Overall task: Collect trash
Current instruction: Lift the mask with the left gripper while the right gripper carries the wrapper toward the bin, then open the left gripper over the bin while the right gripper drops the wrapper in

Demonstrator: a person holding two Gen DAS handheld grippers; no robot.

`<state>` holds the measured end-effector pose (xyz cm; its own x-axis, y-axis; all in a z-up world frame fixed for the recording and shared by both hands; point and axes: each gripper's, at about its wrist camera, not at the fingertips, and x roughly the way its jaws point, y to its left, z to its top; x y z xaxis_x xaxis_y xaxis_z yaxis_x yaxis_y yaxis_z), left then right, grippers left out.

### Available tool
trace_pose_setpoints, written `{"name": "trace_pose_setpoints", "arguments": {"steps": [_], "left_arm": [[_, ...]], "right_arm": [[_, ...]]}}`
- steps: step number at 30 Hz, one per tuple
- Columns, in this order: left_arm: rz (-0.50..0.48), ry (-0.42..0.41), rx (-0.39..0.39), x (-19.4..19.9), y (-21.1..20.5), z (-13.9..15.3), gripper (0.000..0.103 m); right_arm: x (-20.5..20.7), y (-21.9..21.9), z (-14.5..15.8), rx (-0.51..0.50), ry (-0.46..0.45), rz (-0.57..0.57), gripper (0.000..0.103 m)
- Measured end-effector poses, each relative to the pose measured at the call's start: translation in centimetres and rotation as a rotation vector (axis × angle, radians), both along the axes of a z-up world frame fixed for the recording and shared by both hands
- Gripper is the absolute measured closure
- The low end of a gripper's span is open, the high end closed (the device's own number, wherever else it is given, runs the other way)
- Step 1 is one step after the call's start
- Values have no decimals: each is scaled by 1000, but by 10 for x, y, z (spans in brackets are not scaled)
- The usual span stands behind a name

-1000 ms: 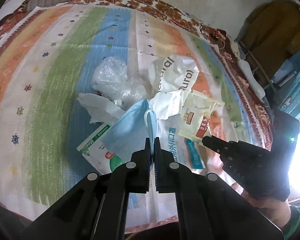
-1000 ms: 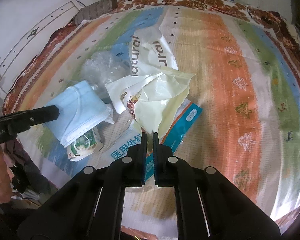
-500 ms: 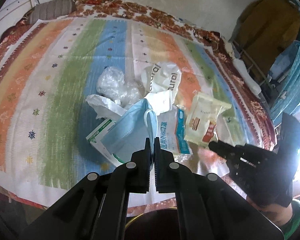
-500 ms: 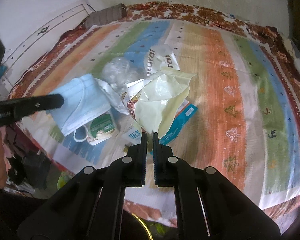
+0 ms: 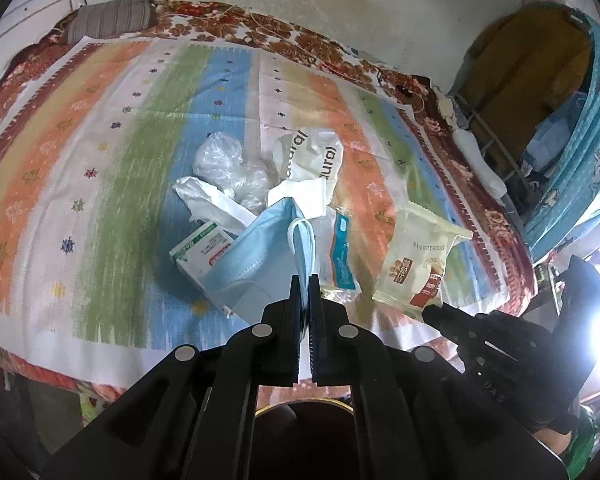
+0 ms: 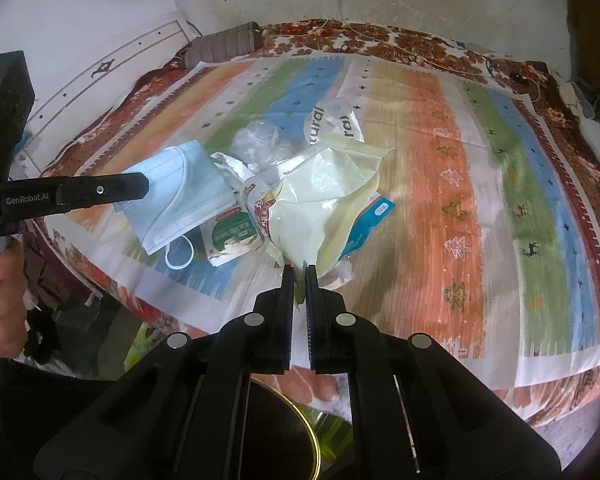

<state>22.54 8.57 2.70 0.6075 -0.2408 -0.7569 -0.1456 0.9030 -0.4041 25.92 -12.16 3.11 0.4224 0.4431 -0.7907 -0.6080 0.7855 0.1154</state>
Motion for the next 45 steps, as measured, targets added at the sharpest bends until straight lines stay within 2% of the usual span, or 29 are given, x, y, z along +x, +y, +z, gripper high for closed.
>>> {"name": "trace_pose_setpoints", "arguments": {"steps": [15,26,30,34,39,45], "left_arm": [[-7,-91,-2,-57,-16,22,101],[-16,-139,8,-111,-35,23,101],[-7,-142,-14,-124,-36,19,101],[13,-137,14,-136,-42,14,101],[21,-125,10,-152,-49,6,100],[32,-48,7,-163,-59,-17,101]], "right_arm": [[-66,-19,19,43,-64,42,98],[-116,-34,13,45,-72,65,98],[-135,-42,6,72,-19,80,98],[-153,-49,-6,42,-1,64,98],[-165,-53,-19,15,33,57,98],[-176,-53,-39,-42,92,48,98]]}}
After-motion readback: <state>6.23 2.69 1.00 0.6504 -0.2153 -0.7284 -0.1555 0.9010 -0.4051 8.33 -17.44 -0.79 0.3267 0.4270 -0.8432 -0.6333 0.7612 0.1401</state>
